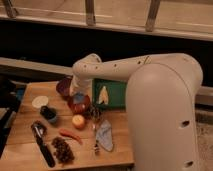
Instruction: Wipe red bowl with sponge
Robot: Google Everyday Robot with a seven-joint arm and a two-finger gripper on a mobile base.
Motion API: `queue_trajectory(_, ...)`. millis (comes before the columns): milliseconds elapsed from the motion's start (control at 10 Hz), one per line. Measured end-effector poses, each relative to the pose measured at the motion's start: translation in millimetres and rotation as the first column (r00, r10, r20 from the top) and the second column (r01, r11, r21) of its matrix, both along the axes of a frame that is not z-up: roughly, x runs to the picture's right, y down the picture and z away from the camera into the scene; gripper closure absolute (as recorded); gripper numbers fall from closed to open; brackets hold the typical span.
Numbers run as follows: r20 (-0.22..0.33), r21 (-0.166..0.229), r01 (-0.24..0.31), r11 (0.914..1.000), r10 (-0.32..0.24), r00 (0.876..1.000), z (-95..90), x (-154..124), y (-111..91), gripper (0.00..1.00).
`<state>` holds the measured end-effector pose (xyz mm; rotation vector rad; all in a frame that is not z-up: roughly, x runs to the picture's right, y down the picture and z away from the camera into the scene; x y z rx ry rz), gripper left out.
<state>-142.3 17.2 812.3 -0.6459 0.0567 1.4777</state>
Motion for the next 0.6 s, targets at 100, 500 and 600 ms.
queue_trajectory(100,0.012,-0.001,-0.008,1.0,0.008,1.0,9.1,2,-1,0.9)
queue_trajectory(500,0.05,-0.007,0.001,1.0,-0.001,0.999,30.7,-15,-4,0.9)
queue_trajectory(600,0.047,-0.015,-0.005,0.9999,0.006,0.999,35.2,-11,-2,0.9)
